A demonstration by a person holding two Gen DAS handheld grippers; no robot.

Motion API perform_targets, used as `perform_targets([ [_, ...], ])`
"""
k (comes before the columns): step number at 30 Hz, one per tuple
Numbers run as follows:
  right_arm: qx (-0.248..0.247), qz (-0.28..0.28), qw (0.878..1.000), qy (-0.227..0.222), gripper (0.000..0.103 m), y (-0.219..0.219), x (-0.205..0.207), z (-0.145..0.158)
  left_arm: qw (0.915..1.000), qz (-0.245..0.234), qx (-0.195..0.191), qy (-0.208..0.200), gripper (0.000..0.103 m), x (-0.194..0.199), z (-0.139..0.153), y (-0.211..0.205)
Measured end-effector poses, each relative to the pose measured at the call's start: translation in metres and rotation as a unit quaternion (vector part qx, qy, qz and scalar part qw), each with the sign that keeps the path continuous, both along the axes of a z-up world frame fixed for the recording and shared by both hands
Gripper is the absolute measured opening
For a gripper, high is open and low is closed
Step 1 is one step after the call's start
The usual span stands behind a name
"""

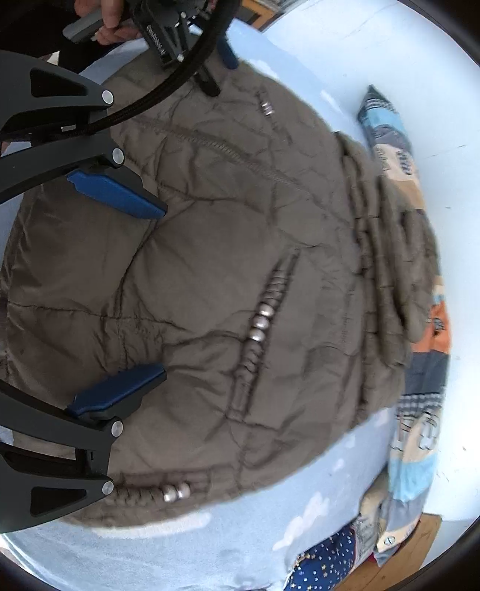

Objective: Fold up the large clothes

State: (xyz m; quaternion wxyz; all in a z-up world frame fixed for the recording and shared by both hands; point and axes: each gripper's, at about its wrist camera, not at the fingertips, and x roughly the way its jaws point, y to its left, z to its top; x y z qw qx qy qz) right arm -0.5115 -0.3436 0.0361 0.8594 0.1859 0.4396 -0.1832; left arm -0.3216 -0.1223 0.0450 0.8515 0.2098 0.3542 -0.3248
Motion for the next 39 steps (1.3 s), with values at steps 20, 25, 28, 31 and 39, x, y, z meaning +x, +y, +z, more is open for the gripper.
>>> perform_targets([
  [20,0.148,-0.245,0.953,-0.1,0.078,-0.121,-0.128,0.006,0.975,0.154,-0.066,0.146,0.077,0.113,0.024,0.125],
  [25,0.208,-0.246,0.942,-0.098,0.074,-0.121,-0.133,-0.014,0.9531,0.165,-0.098,0.234,0.077,0.128,0.006,0.153],
  [28,0.232,-0.232,0.94,-0.096,0.07,-0.115,-0.126,-0.021,0.9472,0.17,-0.105,0.251,0.074,0.13,0.0,0.159],
  [31,0.22,-0.212,0.949,-0.081,0.066,-0.109,-0.117,-0.021,0.9458,0.17,-0.103,0.257,0.068,0.13,-0.005,0.159],
  [39,0.216,-0.209,0.952,-0.064,0.064,-0.11,-0.106,-0.029,0.947,0.152,-0.101,0.265,0.056,0.135,-0.014,0.142],
])
